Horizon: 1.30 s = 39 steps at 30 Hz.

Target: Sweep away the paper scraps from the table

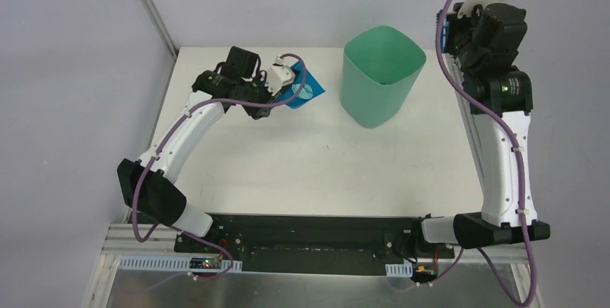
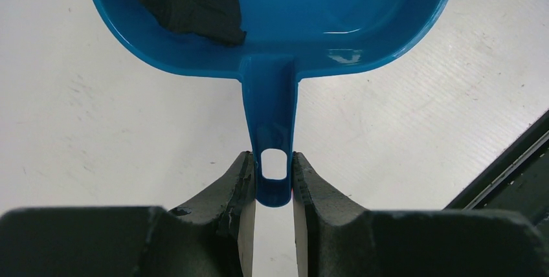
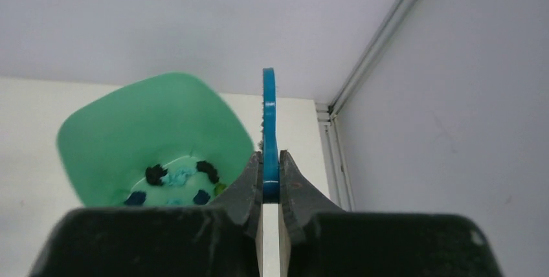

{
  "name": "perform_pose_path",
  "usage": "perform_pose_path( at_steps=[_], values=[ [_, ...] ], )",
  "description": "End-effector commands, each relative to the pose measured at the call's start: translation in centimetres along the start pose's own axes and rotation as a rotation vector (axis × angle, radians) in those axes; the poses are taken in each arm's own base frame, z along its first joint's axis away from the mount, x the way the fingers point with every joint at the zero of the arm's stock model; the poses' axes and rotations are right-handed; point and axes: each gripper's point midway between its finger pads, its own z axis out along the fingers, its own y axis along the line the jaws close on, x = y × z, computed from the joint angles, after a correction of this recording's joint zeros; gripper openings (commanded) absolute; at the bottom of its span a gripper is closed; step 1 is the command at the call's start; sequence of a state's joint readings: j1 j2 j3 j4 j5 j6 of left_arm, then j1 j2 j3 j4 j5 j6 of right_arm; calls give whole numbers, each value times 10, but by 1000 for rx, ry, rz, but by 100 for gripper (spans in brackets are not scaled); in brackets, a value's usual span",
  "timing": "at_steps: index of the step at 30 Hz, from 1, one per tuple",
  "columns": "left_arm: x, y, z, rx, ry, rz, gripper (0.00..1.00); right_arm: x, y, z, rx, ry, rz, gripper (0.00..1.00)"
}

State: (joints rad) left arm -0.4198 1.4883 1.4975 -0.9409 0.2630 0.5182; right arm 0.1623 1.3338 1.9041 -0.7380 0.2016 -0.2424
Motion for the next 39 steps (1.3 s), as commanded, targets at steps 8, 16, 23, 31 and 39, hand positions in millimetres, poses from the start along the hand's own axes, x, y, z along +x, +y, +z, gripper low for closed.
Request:
perform_pose_path(
  at_steps=[8, 16, 23, 31, 39],
  values=[
    [9, -10, -39, -56, 6, -48, 0, 65, -138, 116, 127, 16, 396, 0],
    [21, -16, -43, -53, 17, -31, 0, 177, -120, 204, -73, 168, 661, 0],
    [26, -19, -40, -36, 32, -24, 0, 210, -63, 237, -294, 220, 868, 0],
    [28, -18, -37, -34, 47, -17, 0, 226, 0, 251, -402, 280, 888, 0],
    [20, 3, -49, -126, 60, 37, 0, 229, 44, 228, -483, 331, 852, 0]
  ],
)
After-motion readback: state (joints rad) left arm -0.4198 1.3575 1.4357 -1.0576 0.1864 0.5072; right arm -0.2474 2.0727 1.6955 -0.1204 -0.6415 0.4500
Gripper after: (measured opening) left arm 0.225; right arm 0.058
